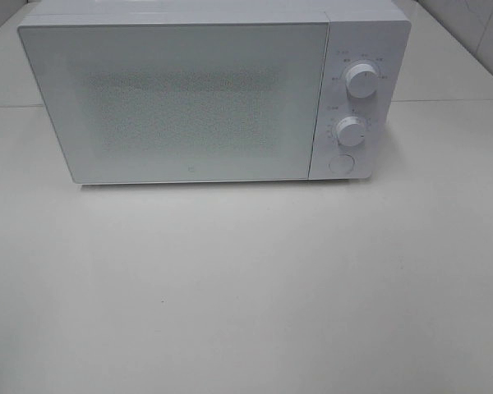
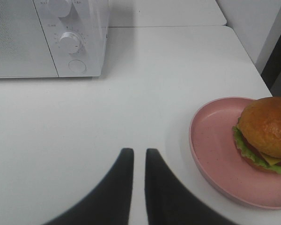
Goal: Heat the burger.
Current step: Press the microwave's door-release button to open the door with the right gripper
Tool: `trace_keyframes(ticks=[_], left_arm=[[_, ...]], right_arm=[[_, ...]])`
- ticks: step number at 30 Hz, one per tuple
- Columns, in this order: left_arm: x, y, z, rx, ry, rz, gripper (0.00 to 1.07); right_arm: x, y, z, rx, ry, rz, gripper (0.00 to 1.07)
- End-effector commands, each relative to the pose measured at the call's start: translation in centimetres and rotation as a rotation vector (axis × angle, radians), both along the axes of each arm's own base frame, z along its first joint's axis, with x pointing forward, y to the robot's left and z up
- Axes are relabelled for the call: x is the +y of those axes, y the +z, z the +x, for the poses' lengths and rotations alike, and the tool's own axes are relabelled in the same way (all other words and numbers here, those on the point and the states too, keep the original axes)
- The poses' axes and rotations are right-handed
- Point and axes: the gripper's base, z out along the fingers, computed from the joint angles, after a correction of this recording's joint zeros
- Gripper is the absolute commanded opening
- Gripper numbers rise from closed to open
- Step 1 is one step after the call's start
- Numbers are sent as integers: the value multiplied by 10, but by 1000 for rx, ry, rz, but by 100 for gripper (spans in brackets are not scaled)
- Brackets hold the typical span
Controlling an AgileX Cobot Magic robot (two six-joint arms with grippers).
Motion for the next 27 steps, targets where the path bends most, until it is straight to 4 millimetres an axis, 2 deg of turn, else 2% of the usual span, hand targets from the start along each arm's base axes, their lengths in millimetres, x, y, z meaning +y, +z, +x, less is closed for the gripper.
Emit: trace_keyframes(ticks=[1,7,10,12,14,15,16,18,19,21,22,23,25,27], left_arm=[[0,0,-3,-26,0,3,106],[0,0,-3,-26,0,3,106],[0,0,-3,-26,0,3,106],[0,0,-3,-26,0,3,106],[0,0,-3,-26,0,3,106],[0,0,-3,-26,0,3,106],[0,0,-3,-26,0,3,106],[0,0,-3,-26,0,3,106],[0,0,-3,-26,0,3,106],[0,0,-3,-26,0,3,106],[0,0,-3,-26,0,3,106],[0,0,-3,-26,0,3,106],[0,0,-3,-26,0,3,106],[0,0,-3,-26,0,3,106]], right_arm=[[1,0,-4,-36,7,-4,0],[1,2,-4,-42,6,-5,0],[0,12,4,-63,4,-8,0],[-1,23,20,-111,1,-8,0],[-1,27,27,-133,1,-10,0],[-2,33,40,-166,-1,-9,0],[-2,33,40,-166,-1,-9,0],[-3,41,63,-212,-5,-7,0],[-3,41,63,-212,-5,-7,0],[-4,46,81,-247,-9,-9,0],[-4,46,81,-247,-9,-9,0],[-5,49,95,-275,-10,-14,0],[-5,50,101,-287,-10,-17,0],[-6,52,121,-319,-10,-29,0]])
